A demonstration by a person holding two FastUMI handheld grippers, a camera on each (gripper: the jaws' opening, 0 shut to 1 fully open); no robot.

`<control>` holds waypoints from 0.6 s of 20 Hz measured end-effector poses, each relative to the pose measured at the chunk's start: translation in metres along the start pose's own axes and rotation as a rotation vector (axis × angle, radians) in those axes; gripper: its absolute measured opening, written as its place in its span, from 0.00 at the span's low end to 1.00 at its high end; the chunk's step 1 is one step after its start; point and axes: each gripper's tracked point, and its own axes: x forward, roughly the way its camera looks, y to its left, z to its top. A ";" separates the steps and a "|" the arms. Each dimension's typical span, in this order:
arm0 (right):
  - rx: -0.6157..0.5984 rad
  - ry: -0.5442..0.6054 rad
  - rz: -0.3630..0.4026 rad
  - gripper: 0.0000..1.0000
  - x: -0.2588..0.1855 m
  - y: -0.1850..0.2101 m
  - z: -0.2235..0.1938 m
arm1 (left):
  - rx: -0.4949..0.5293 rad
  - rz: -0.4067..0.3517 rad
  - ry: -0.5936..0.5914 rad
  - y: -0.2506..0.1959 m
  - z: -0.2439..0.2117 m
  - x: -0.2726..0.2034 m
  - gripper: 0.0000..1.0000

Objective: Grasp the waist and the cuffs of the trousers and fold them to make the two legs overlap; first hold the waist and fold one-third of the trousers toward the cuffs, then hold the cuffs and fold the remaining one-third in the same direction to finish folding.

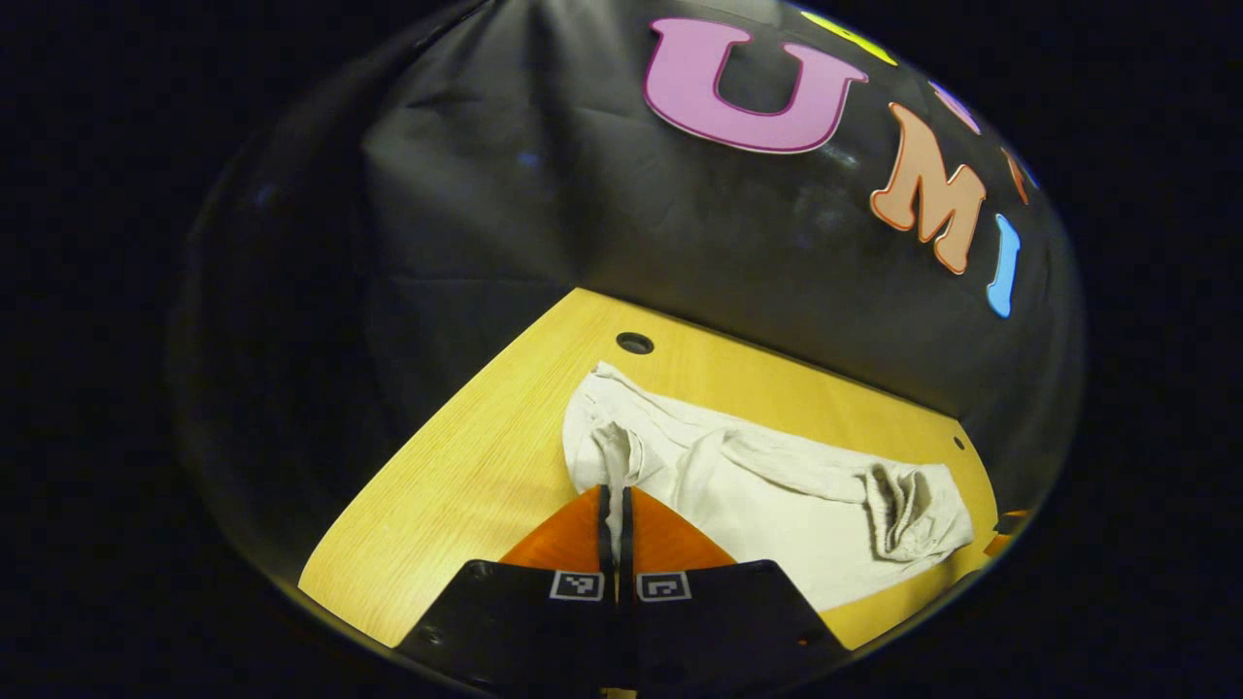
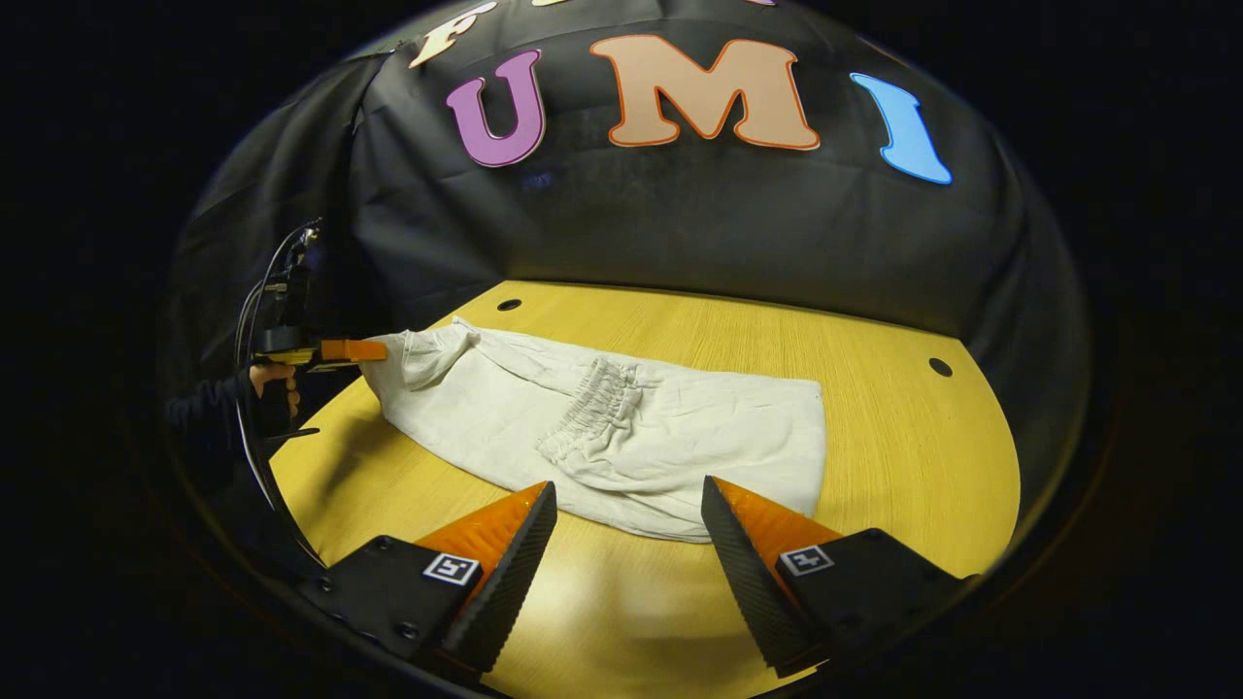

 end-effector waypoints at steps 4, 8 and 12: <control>0.001 -0.021 0.006 0.96 -0.011 -0.019 0.003 | 0.016 -0.049 -0.046 -0.048 0.024 -0.009 0.00; 0.013 -0.038 0.002 0.96 -0.024 -0.044 0.003 | 0.064 -0.105 -0.080 -0.103 0.042 -0.017 0.00; 0.019 -0.045 -0.001 0.96 -0.036 -0.070 -0.001 | 0.095 -0.157 -0.110 -0.159 0.055 -0.024 0.00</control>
